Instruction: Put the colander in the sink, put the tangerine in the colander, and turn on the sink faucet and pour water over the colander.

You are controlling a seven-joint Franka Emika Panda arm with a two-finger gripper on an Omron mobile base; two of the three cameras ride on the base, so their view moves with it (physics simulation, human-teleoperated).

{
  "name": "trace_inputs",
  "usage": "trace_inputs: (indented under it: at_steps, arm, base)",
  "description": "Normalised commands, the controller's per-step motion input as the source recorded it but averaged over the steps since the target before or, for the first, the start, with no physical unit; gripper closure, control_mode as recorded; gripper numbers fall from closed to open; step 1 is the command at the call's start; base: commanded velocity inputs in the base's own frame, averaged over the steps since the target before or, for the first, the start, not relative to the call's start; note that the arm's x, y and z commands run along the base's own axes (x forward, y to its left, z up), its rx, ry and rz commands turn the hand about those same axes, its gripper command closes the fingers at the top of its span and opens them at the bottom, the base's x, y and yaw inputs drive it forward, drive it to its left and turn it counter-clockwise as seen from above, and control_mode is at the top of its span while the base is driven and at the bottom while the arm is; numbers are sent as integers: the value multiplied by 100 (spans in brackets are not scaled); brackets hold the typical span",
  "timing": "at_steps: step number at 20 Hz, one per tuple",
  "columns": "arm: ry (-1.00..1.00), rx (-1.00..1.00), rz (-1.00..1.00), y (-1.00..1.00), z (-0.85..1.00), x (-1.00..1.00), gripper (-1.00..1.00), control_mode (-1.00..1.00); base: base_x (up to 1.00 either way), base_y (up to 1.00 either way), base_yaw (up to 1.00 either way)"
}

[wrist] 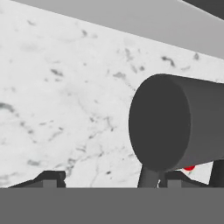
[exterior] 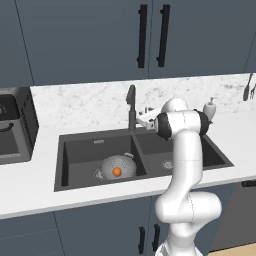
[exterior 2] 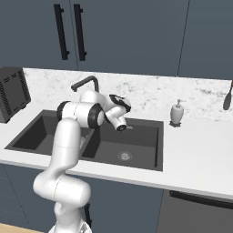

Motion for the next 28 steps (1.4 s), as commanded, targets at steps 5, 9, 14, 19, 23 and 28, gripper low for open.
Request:
trace_inputs:
  at_steps: [5, 9, 14, 19, 23, 28]
  arm:
    - [-1, 0, -10, -1, 0, 4, 100, -100]
    - [-3, 0, -24, -28, 0, 7, 100, -100]
    - [1, 3, -31, -60, 0, 31, 100, -100]
    - [21, 17, -17, -100, 14, 47, 100, -100]
    - [31, 32, 0, -100, 7, 42, 100, -100]
    - [31, 39, 0, -100, 1, 32, 100, -100]
  base:
    - [0, 0, 0]
    - [0, 0, 0]
    - [0, 0, 0]
    - [0, 0, 0]
    - [0, 0, 0]
    - [0, 0, 0]
